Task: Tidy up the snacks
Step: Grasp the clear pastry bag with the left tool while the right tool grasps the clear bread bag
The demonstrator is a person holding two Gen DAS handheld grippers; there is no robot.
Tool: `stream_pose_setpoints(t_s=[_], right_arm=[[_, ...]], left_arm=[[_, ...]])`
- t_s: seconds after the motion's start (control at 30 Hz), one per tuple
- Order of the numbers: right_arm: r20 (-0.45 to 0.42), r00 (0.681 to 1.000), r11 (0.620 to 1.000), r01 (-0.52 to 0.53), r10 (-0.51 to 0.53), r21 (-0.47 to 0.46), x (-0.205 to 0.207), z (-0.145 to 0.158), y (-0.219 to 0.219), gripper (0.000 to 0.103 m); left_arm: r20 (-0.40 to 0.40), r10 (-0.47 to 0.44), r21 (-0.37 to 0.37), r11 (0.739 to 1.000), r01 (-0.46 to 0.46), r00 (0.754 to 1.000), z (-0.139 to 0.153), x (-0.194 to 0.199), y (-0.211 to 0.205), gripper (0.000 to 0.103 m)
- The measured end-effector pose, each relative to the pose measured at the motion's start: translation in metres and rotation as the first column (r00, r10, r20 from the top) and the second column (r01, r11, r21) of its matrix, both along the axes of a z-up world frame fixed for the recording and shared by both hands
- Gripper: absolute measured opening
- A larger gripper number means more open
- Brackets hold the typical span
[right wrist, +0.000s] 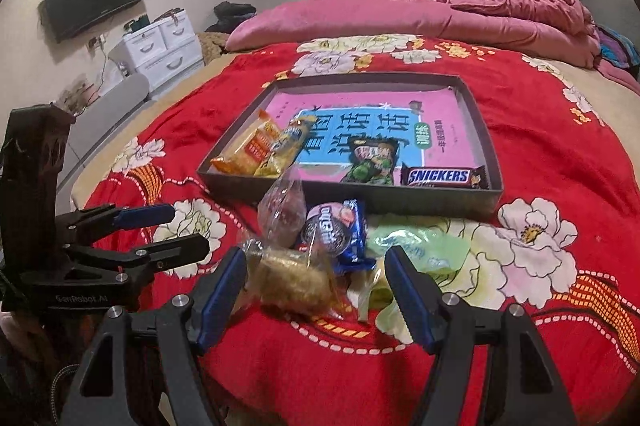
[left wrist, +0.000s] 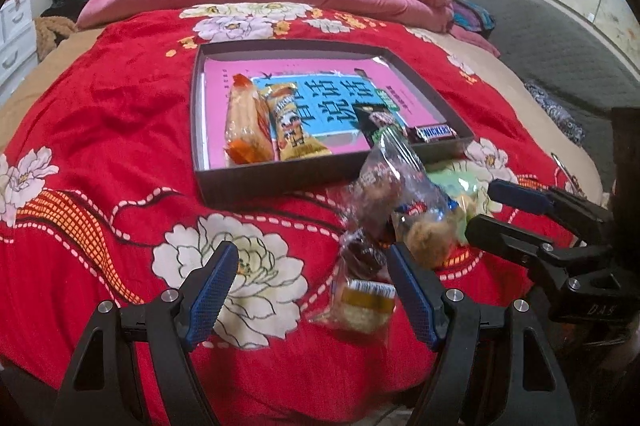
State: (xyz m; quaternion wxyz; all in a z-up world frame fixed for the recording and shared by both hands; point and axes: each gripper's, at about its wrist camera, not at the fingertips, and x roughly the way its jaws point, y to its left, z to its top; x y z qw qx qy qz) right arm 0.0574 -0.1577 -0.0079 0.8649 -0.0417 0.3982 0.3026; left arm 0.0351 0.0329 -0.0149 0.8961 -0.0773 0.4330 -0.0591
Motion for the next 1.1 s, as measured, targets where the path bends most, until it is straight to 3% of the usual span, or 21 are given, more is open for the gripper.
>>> stream_pose_setpoints(t_s=[0.73,1.1], right_arm=[[-0.012,0.999,0.998,-0.037,0.037,-0.054,-0.016,-0.004,0.017,0.071],[-0.084,0.996,0.999,-0.018,0.015,-0.042,-0.009,-0.017,0.019,0.073]], left_arm=[[-0.057,-0.076,0.022,0.997,0.077,0.995,-0.014,-0.015,-0.012,0.078],[-0.106,-0.076,0.019,0.997,0.078,0.991,-0.033,-0.012,-0.016,0.078]])
